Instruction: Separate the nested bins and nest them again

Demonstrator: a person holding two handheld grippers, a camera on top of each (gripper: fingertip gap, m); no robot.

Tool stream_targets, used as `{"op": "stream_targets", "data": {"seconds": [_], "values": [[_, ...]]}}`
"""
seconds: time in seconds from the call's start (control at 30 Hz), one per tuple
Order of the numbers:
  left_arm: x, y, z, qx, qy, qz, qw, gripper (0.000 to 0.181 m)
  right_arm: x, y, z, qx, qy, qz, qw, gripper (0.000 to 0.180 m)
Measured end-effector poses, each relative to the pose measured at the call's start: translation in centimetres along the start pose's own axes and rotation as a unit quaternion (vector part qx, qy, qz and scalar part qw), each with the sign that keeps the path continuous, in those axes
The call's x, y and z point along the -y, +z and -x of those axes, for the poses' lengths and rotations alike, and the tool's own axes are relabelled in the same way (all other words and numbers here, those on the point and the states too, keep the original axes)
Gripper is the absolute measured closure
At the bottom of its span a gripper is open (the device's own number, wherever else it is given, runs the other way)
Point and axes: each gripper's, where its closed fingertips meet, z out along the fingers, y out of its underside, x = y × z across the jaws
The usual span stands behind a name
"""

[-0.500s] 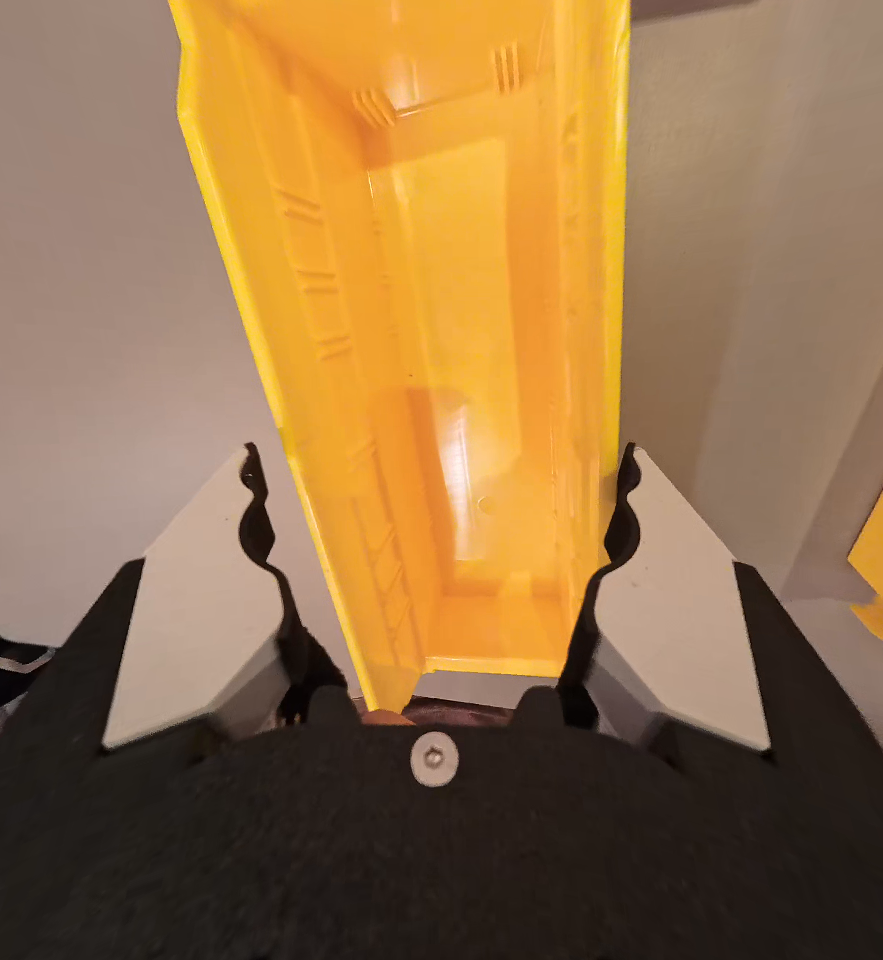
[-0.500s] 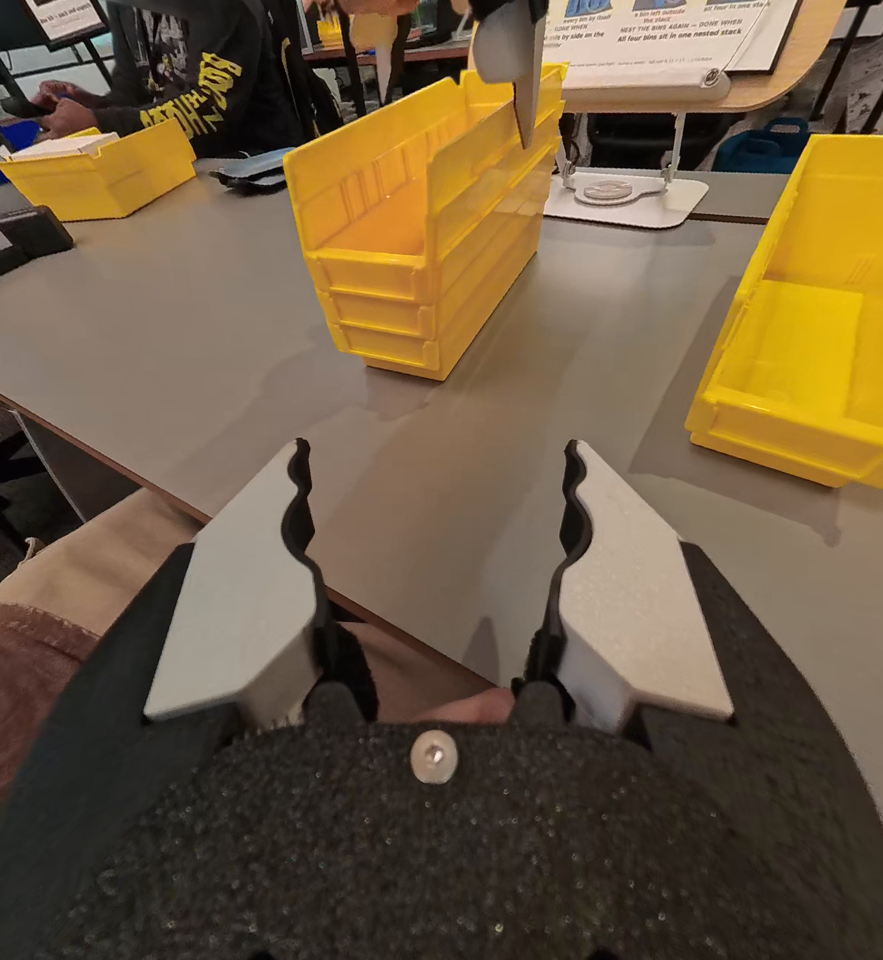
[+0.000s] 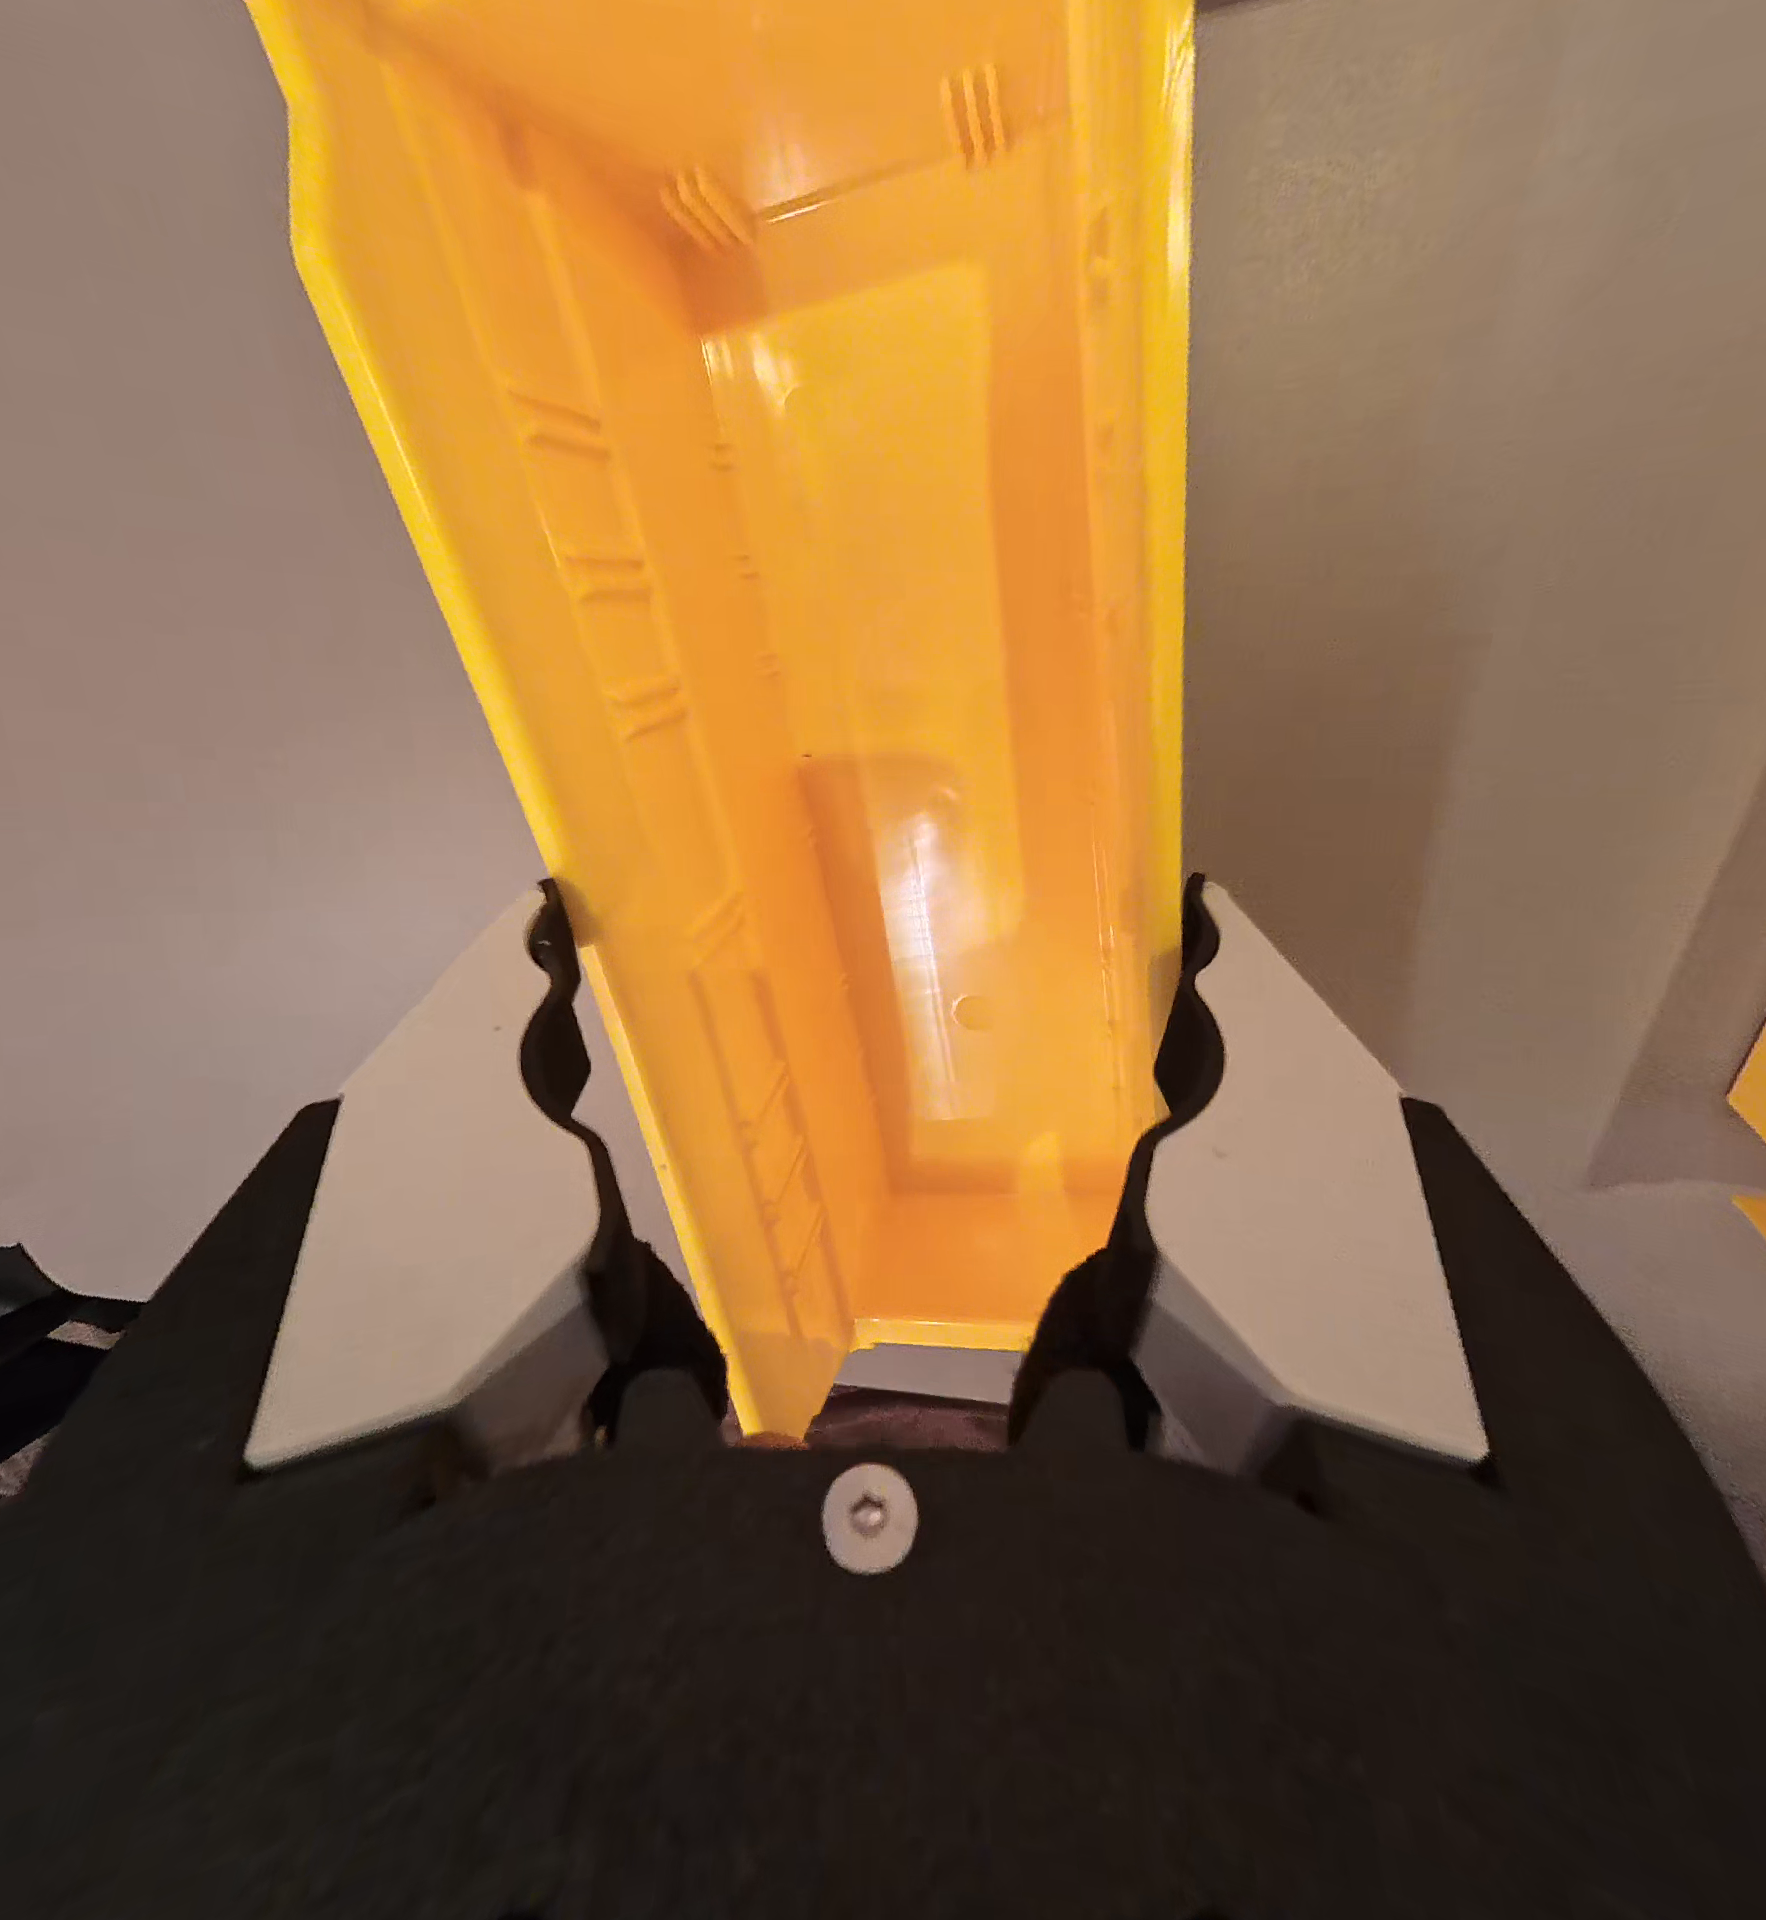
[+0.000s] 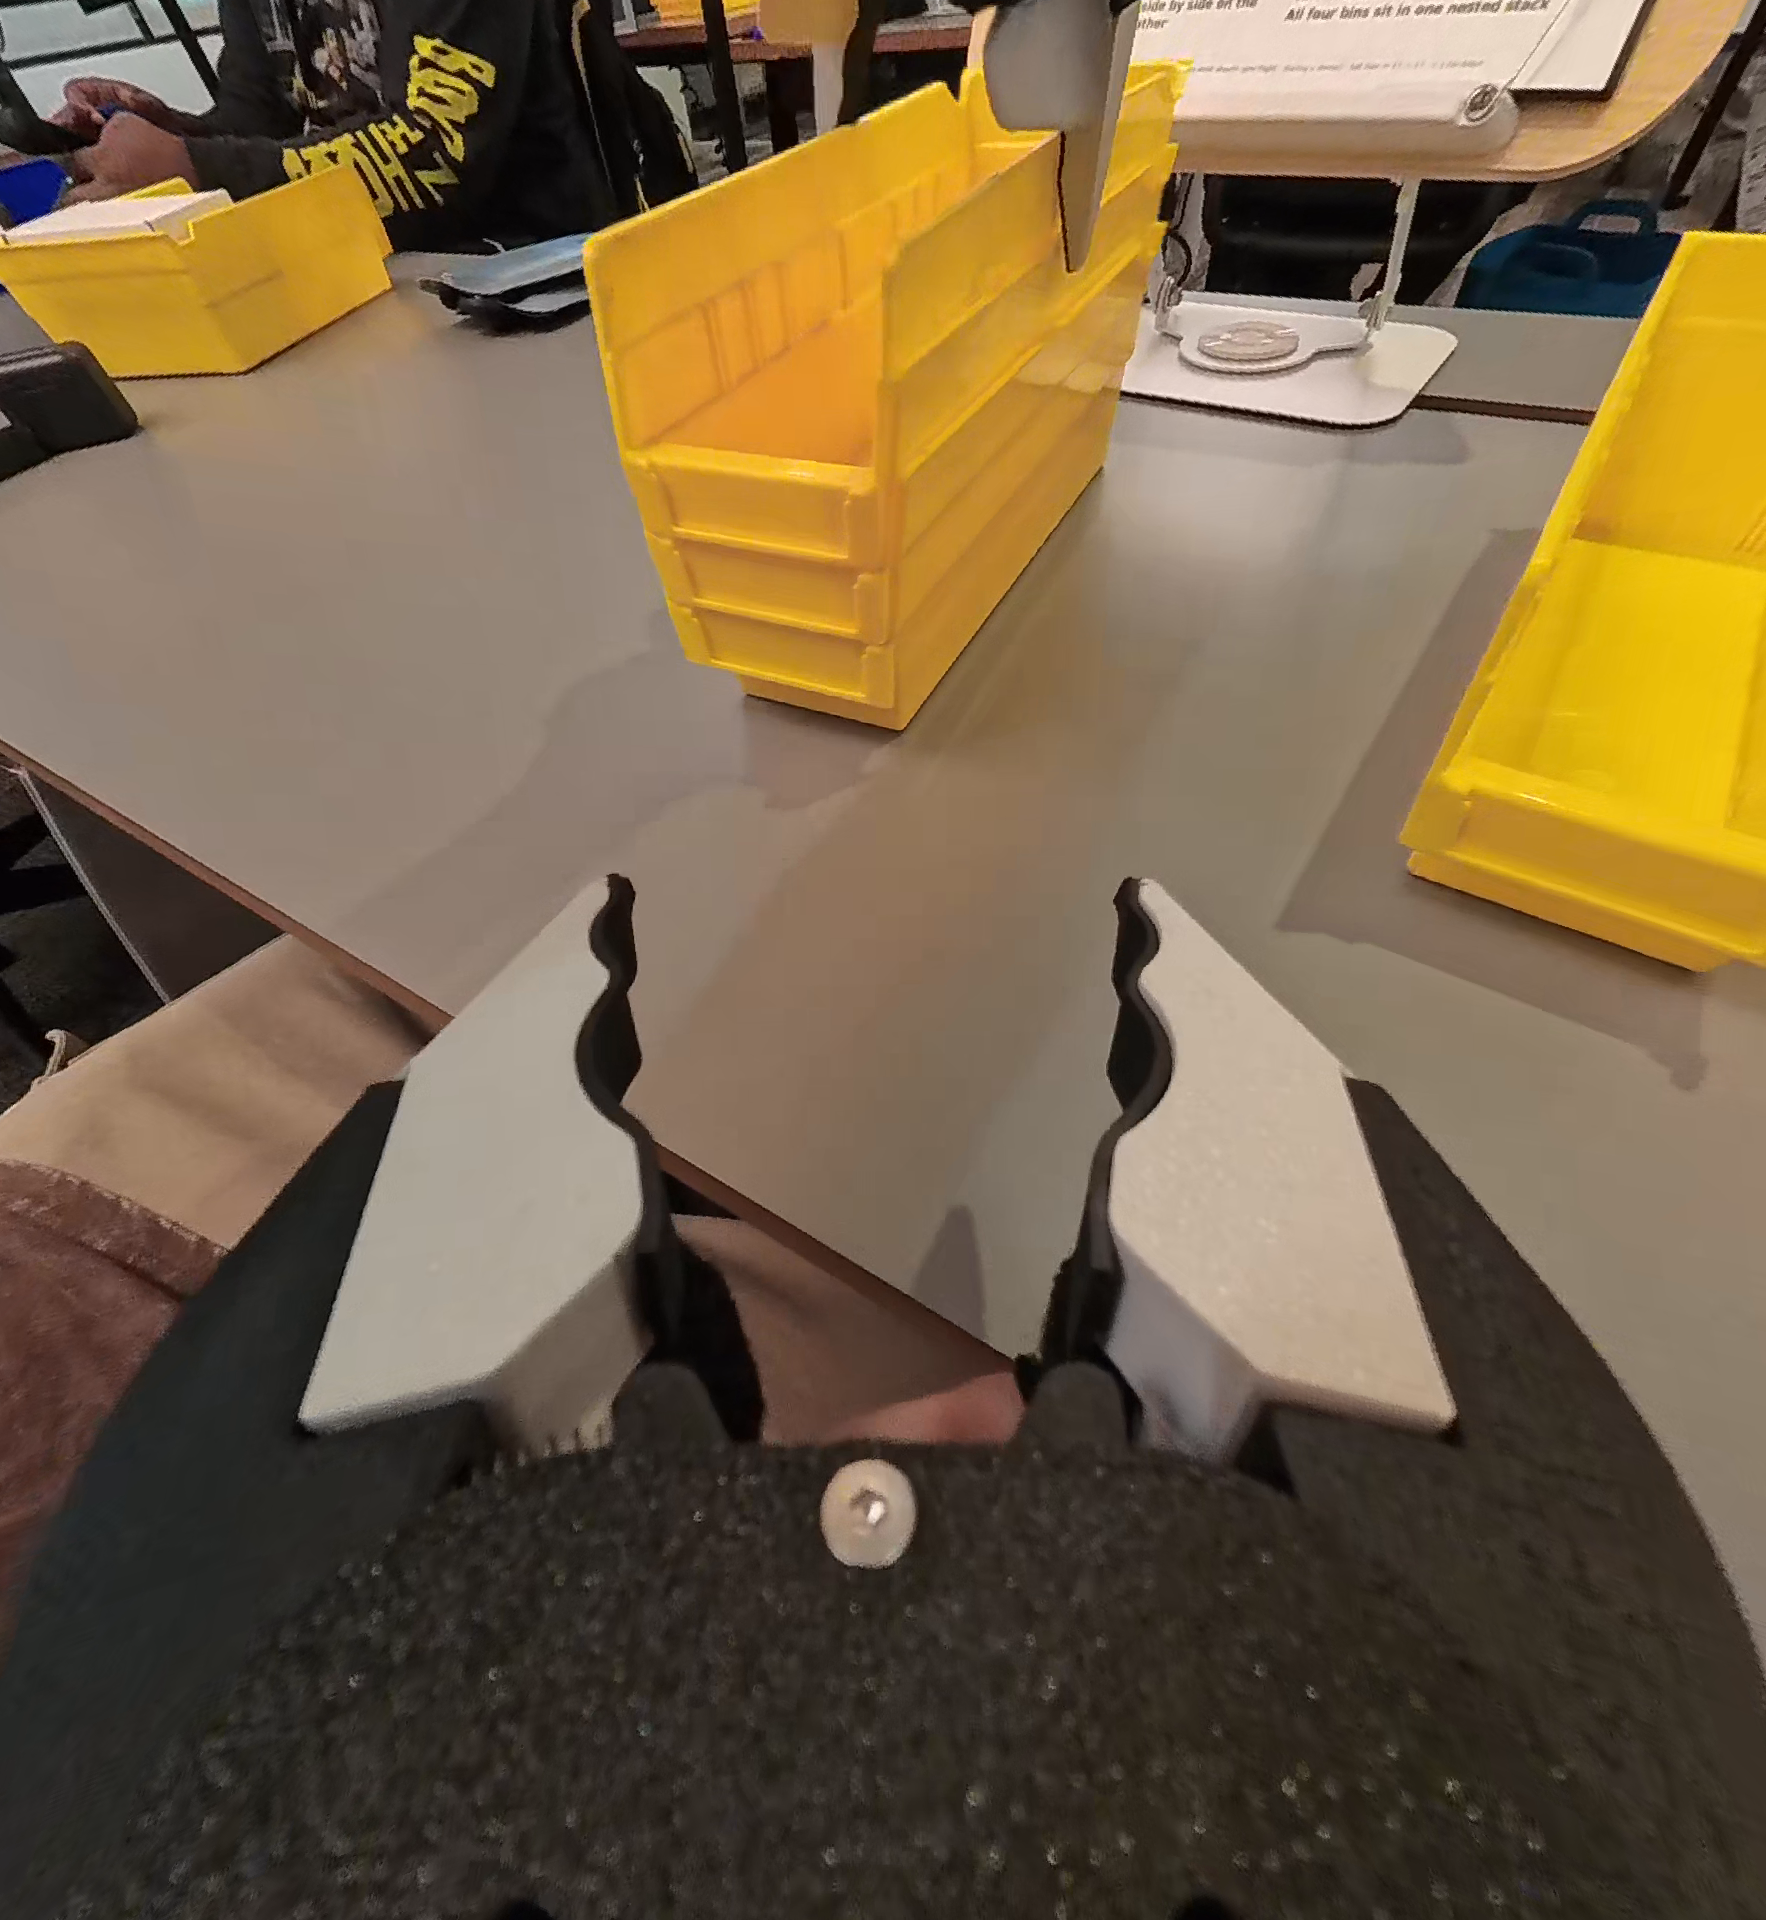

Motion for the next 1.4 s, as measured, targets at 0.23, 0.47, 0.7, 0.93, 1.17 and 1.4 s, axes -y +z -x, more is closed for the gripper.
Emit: {"op": "stream_targets", "data": {"seconds": [0.23,0.47,0.7,0.93,1.17,1.4], "values": [[-0.4,-0.3,-0.5,-0.001,0.009,0.016,1.0,0.07,0.0,0.0,0.1,0.005,0.002,0.0,1.0,0.089],[-0.5,-0.5,-0.7,-0.009,0.012,0.019,1.0,0.067,-0.3,0.1,0.3,0.008,-0.003,0.007,1.0,0.089],[-0.7,-1.0,-0.1,-0.019,0.005,0.026,0.999,0.073,-0.4,0.3,0.7,0.015,-0.005,0.011,1.0,0.09],[-0.6,-1.0,-0.5,-0.038,0.005,0.018,0.999,0.067,-0.6,0.5,1.1,0.02,-0.009,0.017,1.0,0.091],[0.1,-2.4,-0.7,-0.063,-0.005,-0.003,0.998,0.063,-0.8,0.6,1.4,0.024,-0.014,0.022,0.999,0.091],[-0.8,-1.6,-1.5,-0.082,-0.005,0.01,0.997,0.065,-1.0,0.7,1.7,0.027,-0.018,0.028,0.999,0.092]]}}
